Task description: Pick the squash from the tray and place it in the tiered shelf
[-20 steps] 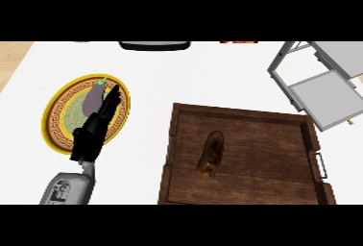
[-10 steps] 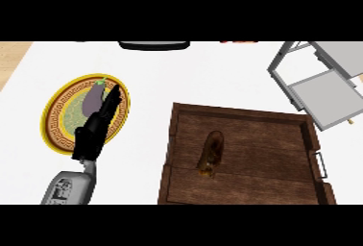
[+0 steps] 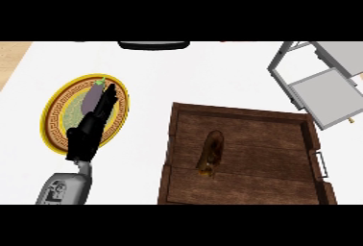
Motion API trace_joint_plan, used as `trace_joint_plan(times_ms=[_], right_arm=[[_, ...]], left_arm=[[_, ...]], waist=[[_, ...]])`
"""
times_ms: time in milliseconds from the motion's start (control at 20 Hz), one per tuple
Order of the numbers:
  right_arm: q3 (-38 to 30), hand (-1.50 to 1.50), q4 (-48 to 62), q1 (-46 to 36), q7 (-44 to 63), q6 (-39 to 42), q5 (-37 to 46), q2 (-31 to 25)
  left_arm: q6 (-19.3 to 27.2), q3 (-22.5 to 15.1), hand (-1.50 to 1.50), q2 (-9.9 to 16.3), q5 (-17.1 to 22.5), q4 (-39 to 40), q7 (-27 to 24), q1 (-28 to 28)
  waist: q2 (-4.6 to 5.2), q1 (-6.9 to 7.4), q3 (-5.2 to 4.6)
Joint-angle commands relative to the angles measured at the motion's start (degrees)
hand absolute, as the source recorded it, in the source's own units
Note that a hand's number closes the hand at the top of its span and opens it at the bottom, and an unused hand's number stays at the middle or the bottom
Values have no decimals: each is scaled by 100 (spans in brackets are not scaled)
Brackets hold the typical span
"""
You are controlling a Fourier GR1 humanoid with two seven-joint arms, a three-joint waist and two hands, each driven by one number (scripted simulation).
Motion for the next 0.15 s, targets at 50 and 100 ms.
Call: trace_joint_plan(times_ms=[50, 100], right_arm=[[-233, -150, 520, 670, -635, 752, -96, -425], [-270, -150, 589, 744, -715, 812, -121, -417]], left_arm=[[2, 62, 0, 17, -3, 167, -165, 41], [5, -16, 0, -33, -28, 92, -170, 76]], waist=[[11, -109, 21], [4, -61, 18]])
